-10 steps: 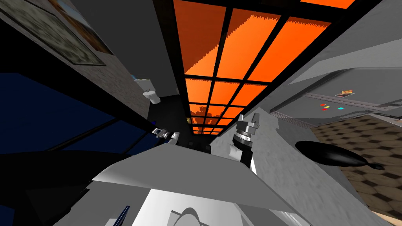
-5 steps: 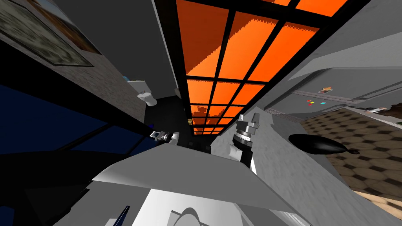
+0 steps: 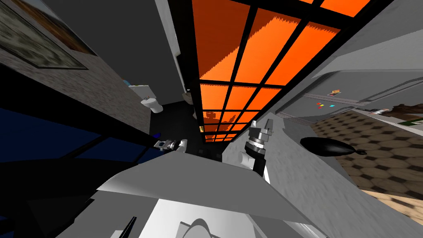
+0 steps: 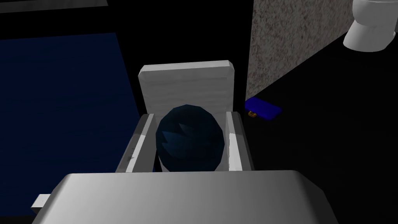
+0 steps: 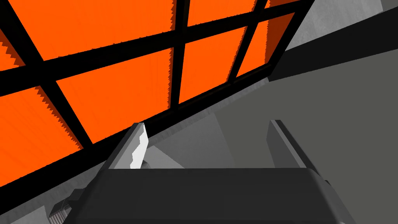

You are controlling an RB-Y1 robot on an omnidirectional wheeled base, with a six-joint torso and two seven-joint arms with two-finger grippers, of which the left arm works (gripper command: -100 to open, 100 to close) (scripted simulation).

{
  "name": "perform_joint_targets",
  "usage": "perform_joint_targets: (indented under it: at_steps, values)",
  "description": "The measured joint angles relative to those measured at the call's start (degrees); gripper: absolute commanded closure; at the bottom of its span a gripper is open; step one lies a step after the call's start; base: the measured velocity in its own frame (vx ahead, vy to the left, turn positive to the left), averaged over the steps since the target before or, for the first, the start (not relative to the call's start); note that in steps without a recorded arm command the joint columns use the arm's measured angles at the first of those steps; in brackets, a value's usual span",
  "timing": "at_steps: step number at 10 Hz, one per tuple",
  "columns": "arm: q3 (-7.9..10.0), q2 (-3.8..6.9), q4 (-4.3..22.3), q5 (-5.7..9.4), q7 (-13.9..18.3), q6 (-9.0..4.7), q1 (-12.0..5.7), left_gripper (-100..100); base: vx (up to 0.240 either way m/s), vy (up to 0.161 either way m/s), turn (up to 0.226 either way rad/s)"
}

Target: Push the door open

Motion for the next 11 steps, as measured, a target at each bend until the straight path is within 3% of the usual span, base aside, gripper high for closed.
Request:
perform_joint_targets:
  at_steps: [1, 2, 4, 7, 8, 10, 11]
  values:
    - [0.44, 0.23, -0.3, 0.37, 0.1, -0.55, 0.06, 100, 0.019, 0.142, -0.066]
    - [1.32, 1.19, 1.3, 1.16, 0.2, -1.45, -0.74, 100, 0.012, 0.128, -0.055]
    - [2.00, 1.08, -0.9, 1.80, -0.8, -1.30, 0.12, 100, -0.006, 0.102, -0.061]
    - [4.84, 0.90, -0.7, 4.66, -1.5, -3.04, 0.26, 100, -0.006, 0.222, -0.118]
    - [5.73, 1.42, 0.7, 5.39, -1.1, -4.19, -0.25, 100, -0.003, 0.149, -0.029]
    - [6.24, 1.34, -0.4, 5.74, -1.5, -4.86, 0.20, 100, -0.010, 0.109, -0.034]
    - [6.98, 2.11, 1.9, 6.50, -0.6, -5.79, -0.51, 100, -0.055, 0.175, -0.070]
